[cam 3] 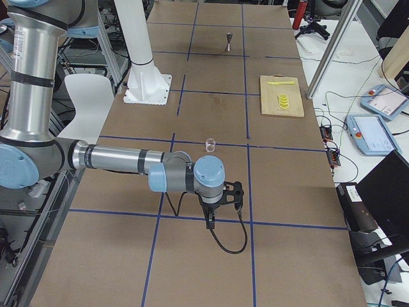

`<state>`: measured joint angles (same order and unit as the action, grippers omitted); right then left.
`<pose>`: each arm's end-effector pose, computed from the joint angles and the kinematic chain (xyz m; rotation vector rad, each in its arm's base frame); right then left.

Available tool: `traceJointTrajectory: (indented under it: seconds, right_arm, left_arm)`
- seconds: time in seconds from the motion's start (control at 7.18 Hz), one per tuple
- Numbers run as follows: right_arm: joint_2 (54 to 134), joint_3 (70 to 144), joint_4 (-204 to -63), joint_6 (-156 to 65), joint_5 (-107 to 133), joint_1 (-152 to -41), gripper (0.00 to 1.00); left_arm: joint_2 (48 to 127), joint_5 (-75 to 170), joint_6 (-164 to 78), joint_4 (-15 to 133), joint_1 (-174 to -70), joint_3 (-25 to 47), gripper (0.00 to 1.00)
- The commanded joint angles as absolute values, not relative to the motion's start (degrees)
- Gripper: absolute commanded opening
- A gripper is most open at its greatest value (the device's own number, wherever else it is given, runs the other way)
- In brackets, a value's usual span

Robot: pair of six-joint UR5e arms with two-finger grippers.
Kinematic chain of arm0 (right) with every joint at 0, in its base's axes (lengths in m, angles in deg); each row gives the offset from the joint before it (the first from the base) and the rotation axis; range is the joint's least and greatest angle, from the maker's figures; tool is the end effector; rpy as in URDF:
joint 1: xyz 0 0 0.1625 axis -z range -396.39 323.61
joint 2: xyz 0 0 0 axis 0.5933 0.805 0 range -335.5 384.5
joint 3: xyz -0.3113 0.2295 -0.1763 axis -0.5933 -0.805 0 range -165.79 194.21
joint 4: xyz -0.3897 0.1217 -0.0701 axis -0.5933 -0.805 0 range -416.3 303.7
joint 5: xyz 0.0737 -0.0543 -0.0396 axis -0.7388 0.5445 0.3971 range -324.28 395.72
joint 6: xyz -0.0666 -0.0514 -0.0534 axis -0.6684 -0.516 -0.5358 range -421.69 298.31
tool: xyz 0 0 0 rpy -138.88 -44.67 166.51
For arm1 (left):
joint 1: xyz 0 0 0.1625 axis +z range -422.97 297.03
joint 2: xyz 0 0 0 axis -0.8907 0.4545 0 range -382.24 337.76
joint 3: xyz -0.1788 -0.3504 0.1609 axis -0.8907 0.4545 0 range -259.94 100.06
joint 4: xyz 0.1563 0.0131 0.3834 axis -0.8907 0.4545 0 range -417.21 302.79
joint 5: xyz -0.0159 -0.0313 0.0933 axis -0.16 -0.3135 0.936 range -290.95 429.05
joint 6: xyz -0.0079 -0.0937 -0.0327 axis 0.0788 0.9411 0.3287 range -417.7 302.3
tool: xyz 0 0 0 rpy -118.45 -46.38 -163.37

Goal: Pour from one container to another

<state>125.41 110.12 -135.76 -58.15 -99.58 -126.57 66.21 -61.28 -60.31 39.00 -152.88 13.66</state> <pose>0.0636 -0.4162 0.6741 0.0685 -0.7922 0.0231 -0.0681 -0.4902 0.6341 0.1537 0.6997 0.0958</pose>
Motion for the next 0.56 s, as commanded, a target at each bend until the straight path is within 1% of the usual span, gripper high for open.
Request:
traceJointTrajectory:
  seconds: [0.0,0.42]
  right_arm:
    - [125.05,108.07,-131.36,-52.74,-99.72,-126.57,1.00]
    - [122.42,107.81,-131.62,-53.51,-99.99,-126.57,1.00]
  left_arm:
    - [66.18,-61.29,-58.75,40.25,-152.88,13.58,1.00]
    - [66.26,-61.29,-57.88,44.04,-152.79,12.78,1.00]
